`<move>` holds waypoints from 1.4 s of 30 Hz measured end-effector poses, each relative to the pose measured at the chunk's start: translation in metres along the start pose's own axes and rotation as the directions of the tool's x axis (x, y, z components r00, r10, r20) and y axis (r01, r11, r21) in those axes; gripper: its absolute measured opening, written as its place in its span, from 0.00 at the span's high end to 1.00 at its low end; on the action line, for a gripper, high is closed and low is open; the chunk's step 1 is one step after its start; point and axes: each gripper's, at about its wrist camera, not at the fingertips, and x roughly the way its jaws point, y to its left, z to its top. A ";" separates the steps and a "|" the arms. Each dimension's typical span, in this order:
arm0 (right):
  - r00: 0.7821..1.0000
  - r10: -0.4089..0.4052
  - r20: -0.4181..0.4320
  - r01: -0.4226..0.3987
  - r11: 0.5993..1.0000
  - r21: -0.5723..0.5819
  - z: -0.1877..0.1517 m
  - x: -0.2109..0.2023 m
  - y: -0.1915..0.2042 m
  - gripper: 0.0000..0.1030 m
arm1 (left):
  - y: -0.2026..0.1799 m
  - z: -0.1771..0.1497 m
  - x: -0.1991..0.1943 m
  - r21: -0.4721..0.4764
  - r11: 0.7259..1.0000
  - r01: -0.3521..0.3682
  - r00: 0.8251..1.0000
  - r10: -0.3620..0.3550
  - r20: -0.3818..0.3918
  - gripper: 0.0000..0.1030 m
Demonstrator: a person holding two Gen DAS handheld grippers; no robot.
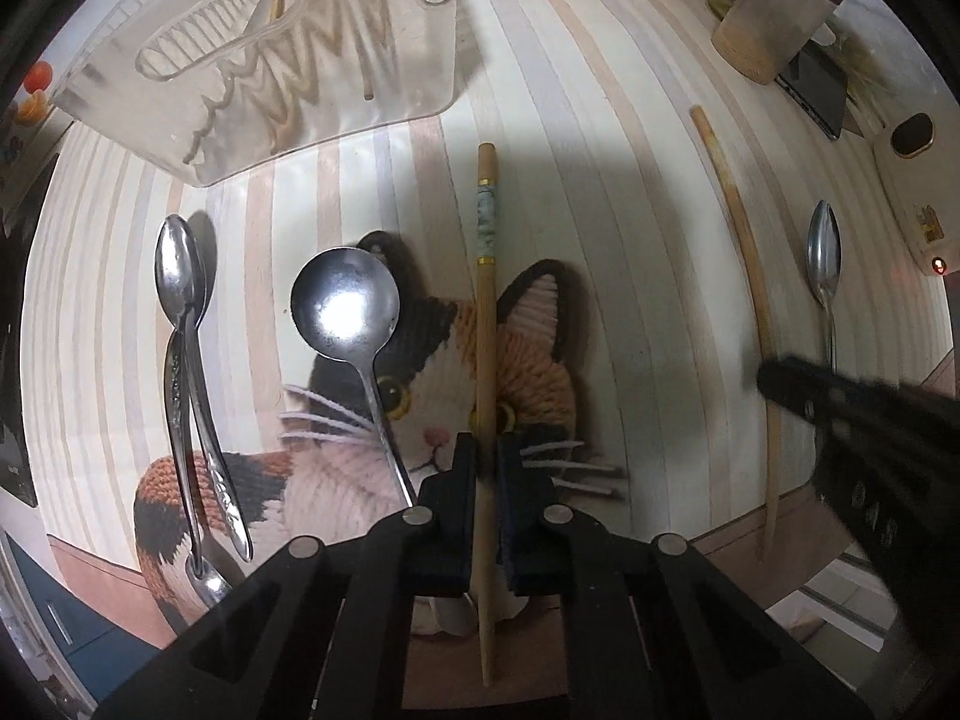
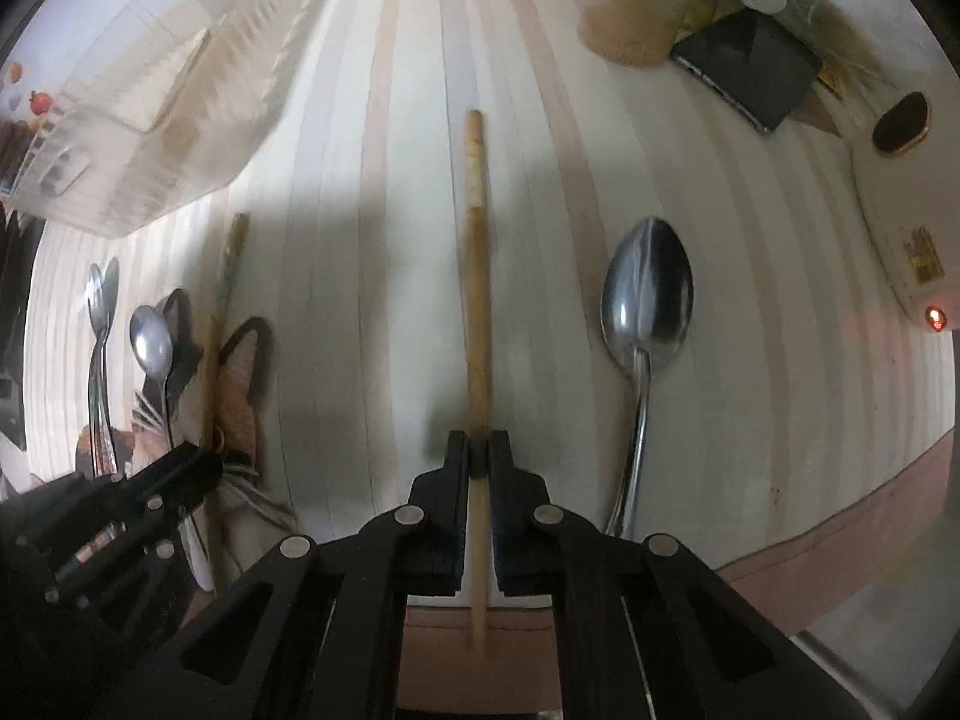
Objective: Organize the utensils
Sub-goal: 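Grasp a banded chopstick with the left tool while the right grasps a plain chopstick, then lift both held chopsticks and carry them upright over the clear basket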
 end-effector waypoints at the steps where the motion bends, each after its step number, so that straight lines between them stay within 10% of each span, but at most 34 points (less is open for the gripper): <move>1: 1.000 -0.004 -0.009 0.004 1.000 -0.009 -0.006 0.000 0.000 0.94 | 0.000 -0.002 0.000 0.000 1.000 0.001 1.000 -0.001 0.001 0.96; 42: 0.998 0.060 -0.022 -0.058 0.996 0.073 -0.013 -0.015 -0.038 0.93 | -0.011 -0.003 -0.002 0.024 1.000 0.008 1.000 -0.008 0.017 0.96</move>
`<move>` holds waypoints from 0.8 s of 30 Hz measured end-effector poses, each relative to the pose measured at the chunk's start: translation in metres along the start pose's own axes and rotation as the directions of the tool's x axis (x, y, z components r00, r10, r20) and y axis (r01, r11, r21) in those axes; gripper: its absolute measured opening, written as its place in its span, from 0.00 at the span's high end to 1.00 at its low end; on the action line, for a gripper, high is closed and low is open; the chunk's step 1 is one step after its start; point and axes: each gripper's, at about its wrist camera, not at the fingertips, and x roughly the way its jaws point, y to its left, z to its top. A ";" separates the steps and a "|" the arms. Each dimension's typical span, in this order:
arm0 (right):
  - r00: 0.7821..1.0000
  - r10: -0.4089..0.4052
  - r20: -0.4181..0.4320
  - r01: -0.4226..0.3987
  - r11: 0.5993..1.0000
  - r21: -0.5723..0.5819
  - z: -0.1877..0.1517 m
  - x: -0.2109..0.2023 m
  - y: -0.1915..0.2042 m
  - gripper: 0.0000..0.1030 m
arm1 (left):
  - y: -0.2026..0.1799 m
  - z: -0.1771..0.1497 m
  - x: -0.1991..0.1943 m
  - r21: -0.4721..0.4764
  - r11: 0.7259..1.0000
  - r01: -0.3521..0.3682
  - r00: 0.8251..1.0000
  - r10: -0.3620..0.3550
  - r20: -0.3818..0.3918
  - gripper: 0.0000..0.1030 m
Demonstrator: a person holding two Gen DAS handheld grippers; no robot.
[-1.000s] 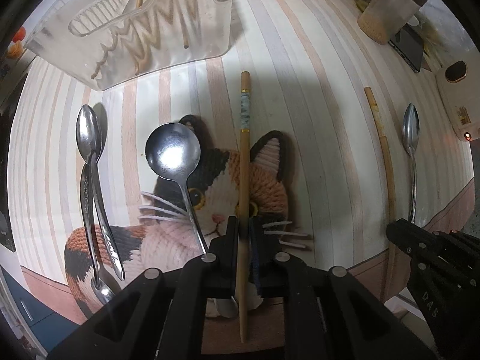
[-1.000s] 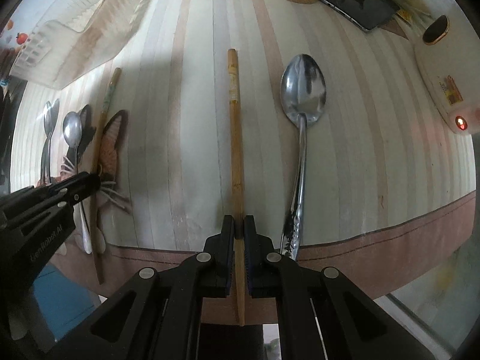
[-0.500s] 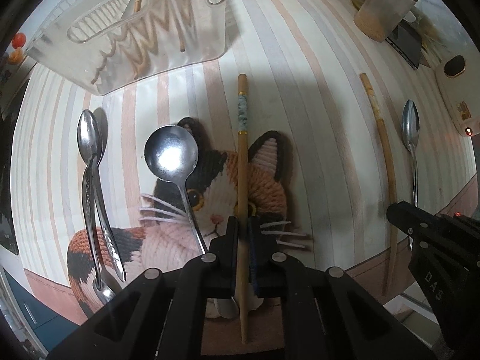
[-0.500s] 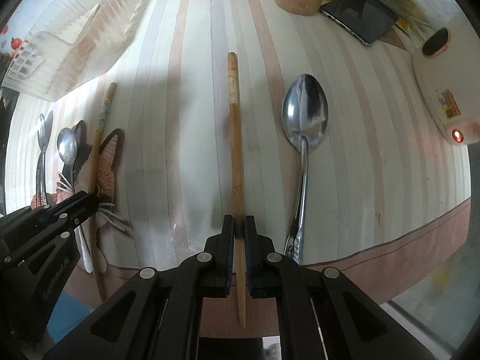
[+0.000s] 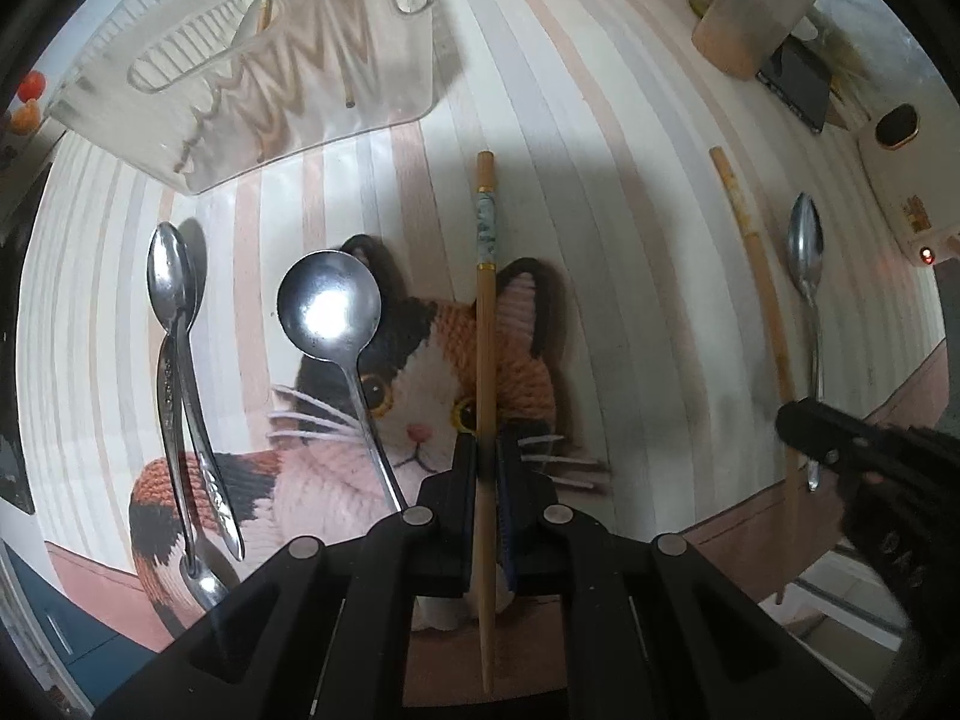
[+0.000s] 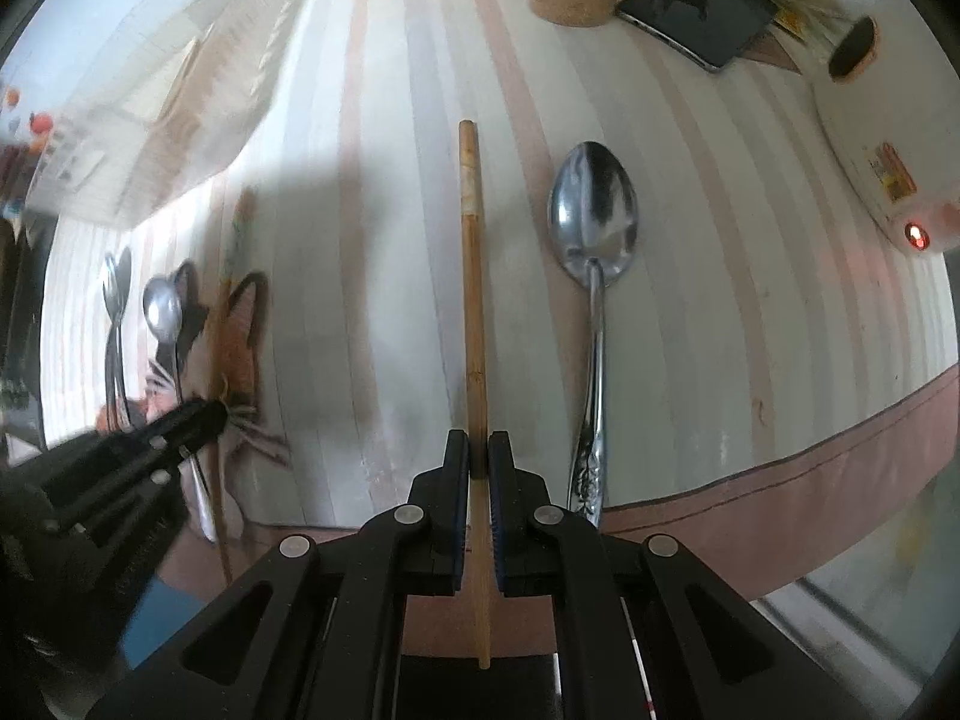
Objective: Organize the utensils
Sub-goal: 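Lift both held chopsticks and carry them upright over the clear basket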
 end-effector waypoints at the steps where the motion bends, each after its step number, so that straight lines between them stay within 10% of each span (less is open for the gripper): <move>1: 1.000 -0.008 0.000 0.008 1.000 -0.004 0.003 0.000 0.000 0.93 | 0.000 0.001 0.001 -0.002 1.000 0.002 1.000 -0.002 -0.001 0.96; 7: 0.999 -0.033 -0.018 0.033 0.999 -0.003 0.020 0.006 0.005 0.75 | 0.001 0.020 0.006 -0.025 1.000 0.013 1.000 -0.013 0.000 0.91; 19: 1.000 0.008 0.006 -0.008 1.000 0.002 0.041 0.011 0.016 0.74 | 0.010 0.056 0.011 -0.061 0.998 0.020 1.000 -0.020 0.001 0.91; 24: 0.995 -0.093 0.032 0.095 0.994 -0.061 0.027 0.015 0.034 0.93 | 0.009 0.049 0.010 -0.040 0.999 -0.011 1.000 0.011 0.009 0.95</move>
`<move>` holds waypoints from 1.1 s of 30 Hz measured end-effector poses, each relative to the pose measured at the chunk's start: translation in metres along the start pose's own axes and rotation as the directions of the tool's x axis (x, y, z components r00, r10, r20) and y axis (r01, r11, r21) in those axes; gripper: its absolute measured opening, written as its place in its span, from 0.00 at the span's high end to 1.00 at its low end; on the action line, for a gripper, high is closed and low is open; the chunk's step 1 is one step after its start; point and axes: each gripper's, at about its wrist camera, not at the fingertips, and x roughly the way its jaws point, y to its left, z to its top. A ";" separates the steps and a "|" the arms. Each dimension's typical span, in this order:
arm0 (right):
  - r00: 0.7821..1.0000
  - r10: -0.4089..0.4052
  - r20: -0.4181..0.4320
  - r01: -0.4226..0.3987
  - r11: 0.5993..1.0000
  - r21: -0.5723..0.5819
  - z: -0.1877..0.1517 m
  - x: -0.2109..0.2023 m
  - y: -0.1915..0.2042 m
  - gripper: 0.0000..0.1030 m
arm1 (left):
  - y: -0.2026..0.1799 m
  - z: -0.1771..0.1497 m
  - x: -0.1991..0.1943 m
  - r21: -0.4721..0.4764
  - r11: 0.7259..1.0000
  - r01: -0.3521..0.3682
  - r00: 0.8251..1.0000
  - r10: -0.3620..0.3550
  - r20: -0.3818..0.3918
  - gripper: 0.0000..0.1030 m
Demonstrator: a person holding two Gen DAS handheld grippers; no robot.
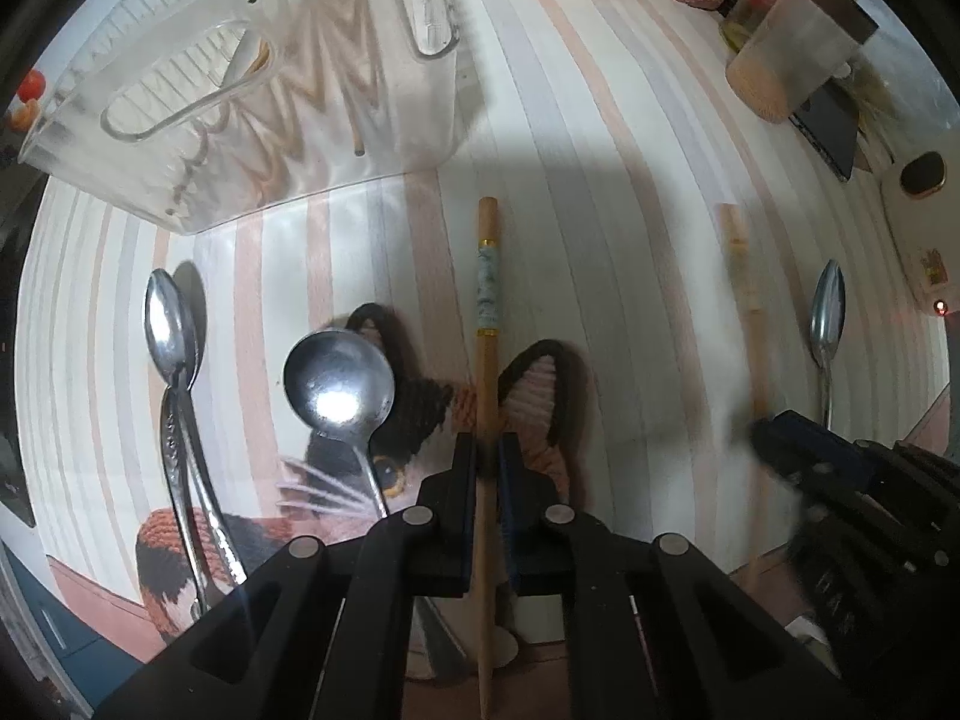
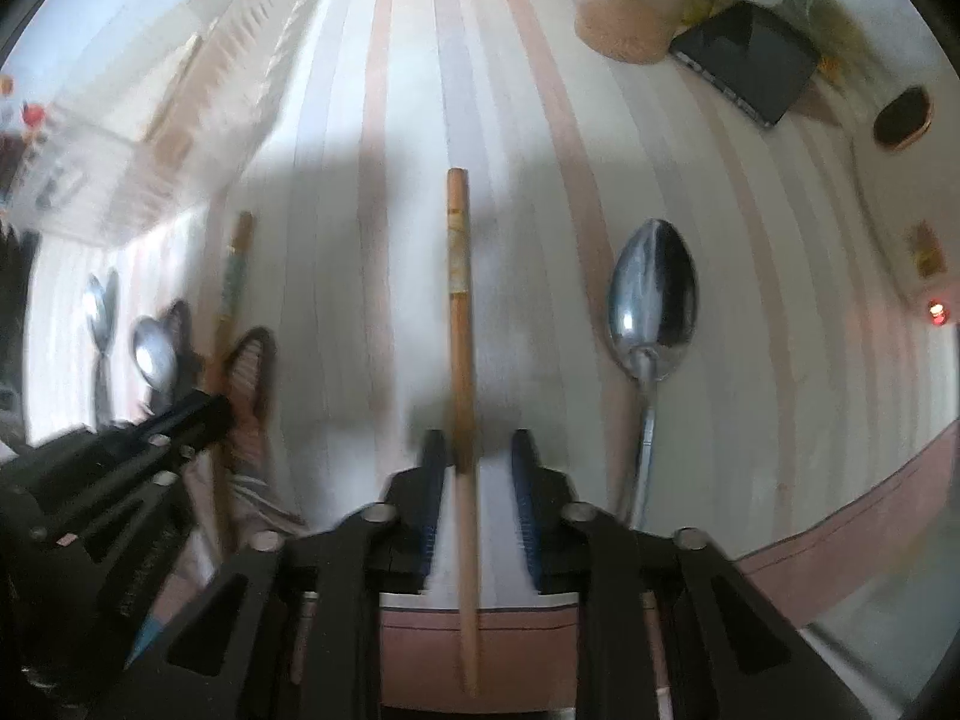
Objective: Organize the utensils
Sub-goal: 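Lift both held chopsticks and carry them upright over the clear basket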
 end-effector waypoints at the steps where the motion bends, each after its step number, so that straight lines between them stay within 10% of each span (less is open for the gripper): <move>1: 1.000 0.007 -0.007 -0.007 1.000 -0.001 -0.004 0.000 -0.002 0.93 | 0.000 -0.002 0.000 -0.003 1.000 -0.004 1.000 0.004 -0.003 0.95; 20: 0.985 0.115 0.126 -0.125 0.989 0.073 0.008 -0.073 -0.038 0.94 | -0.022 0.008 -0.076 0.059 0.996 0.066 0.989 -0.073 0.128 0.96; 33: 0.934 0.194 0.299 -0.222 0.973 0.063 0.058 -0.161 -0.041 0.94 | 0.001 0.057 -0.183 0.055 0.989 0.141 0.926 -0.151 0.346 0.96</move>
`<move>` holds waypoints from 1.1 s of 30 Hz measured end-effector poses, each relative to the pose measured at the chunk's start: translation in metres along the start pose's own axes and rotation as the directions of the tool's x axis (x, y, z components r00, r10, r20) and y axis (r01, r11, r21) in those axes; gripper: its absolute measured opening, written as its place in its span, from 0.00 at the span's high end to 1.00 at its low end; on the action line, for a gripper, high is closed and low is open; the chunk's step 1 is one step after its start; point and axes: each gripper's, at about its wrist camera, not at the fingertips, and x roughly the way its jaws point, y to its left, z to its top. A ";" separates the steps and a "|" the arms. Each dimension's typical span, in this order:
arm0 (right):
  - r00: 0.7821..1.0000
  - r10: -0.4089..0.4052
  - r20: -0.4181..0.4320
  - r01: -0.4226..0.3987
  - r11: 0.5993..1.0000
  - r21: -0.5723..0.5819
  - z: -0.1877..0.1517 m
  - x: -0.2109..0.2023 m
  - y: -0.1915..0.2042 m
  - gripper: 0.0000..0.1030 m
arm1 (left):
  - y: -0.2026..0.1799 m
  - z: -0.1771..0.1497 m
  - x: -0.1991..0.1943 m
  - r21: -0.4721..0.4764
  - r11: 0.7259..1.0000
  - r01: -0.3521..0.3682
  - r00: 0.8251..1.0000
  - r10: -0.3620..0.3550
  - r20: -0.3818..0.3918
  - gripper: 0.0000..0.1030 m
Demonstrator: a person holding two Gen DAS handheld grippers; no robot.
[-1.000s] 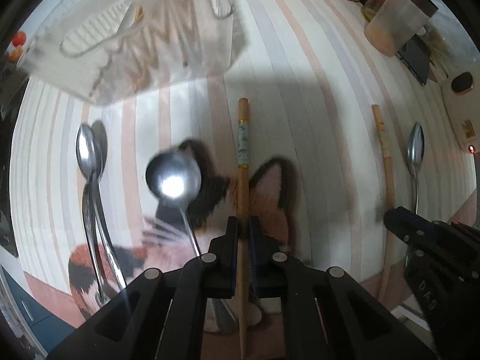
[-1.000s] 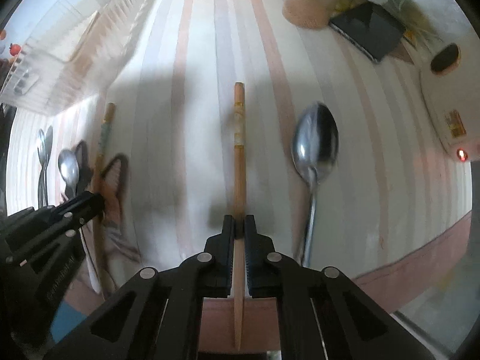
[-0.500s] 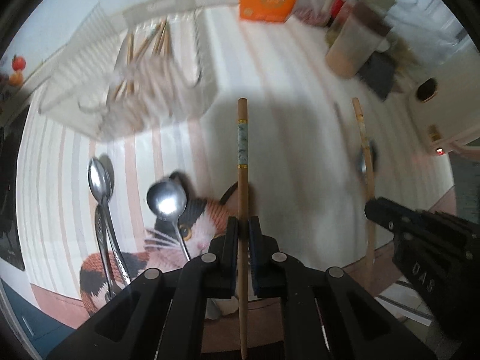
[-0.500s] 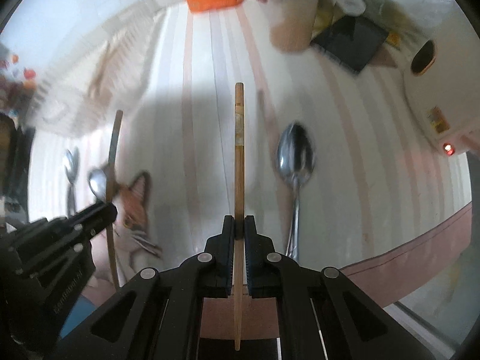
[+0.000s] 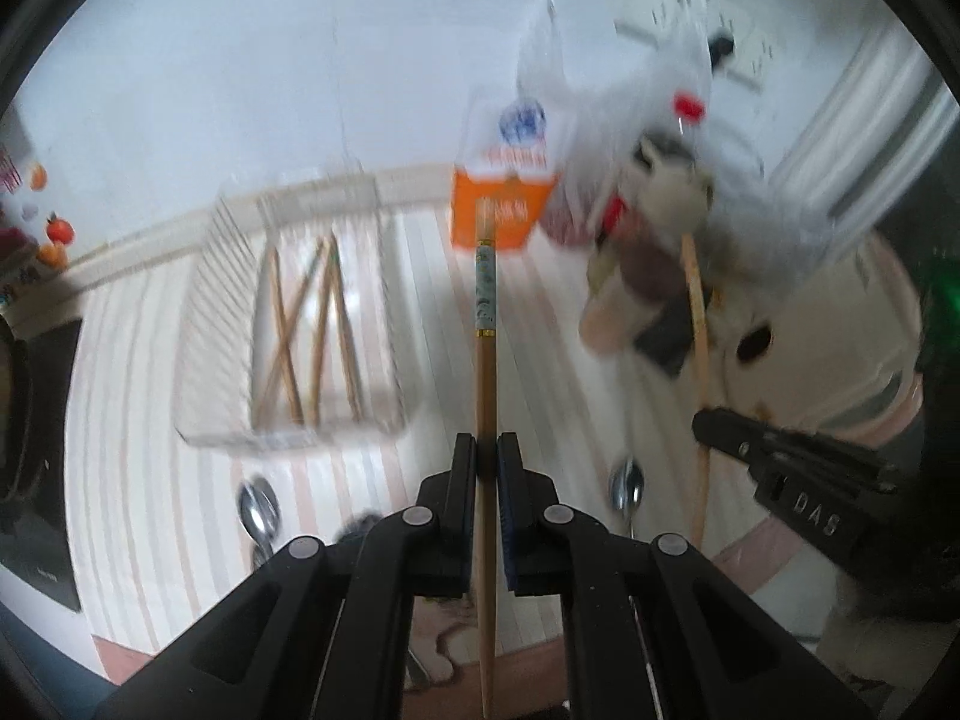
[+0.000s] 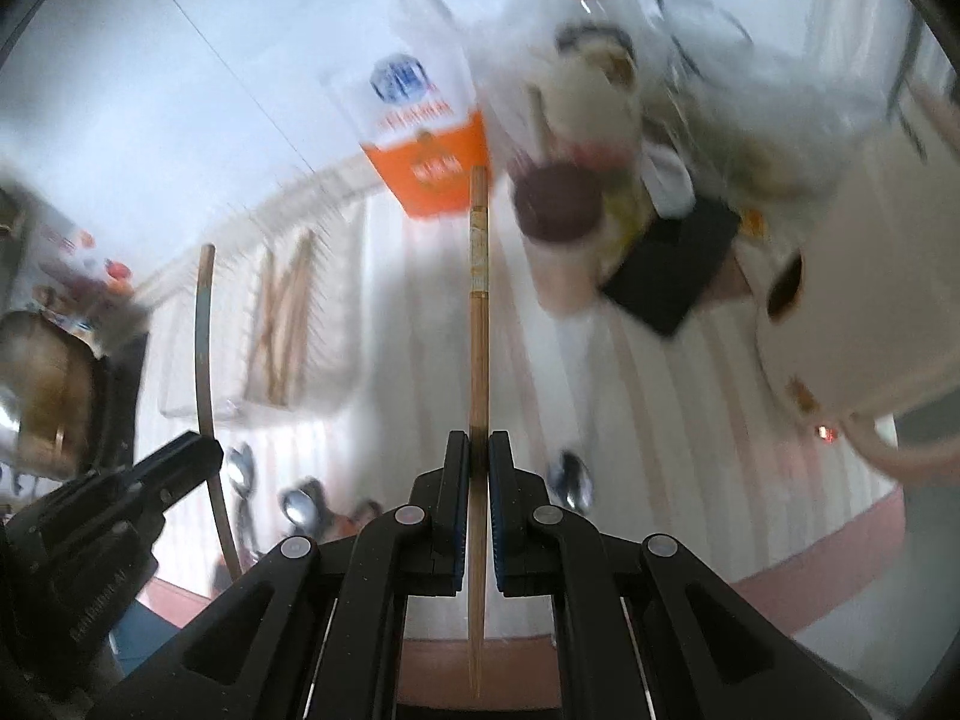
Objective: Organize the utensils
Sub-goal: 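Lift both held chopsticks and carry them upright over the clear basket, then lower both chopsticks into the basket and open both tools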
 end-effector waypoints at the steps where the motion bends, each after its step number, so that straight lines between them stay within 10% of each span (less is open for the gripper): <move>1: 1.000 0.022 0.003 -0.022 1.000 -0.007 0.008 -0.001 0.008 0.94 | 0.006 0.010 -0.006 -0.009 1.000 -0.001 1.000 0.001 0.017 0.96; 13: 0.964 0.241 -0.111 -0.248 0.968 -0.049 0.114 0.075 0.126 0.94 | 0.129 0.100 0.013 -0.177 0.984 -0.003 0.999 -0.004 -0.040 0.96; 26: 0.937 0.138 -0.320 -0.161 0.986 -0.046 0.150 0.207 0.176 0.93 | 0.194 0.124 0.114 -0.244 0.967 -0.070 0.970 0.009 -0.244 0.94; 33: 0.953 0.098 -0.286 -0.125 0.989 -0.079 0.144 0.192 0.172 0.68 | 0.193 0.116 0.094 -0.222 0.967 -0.126 0.973 0.077 -0.219 0.76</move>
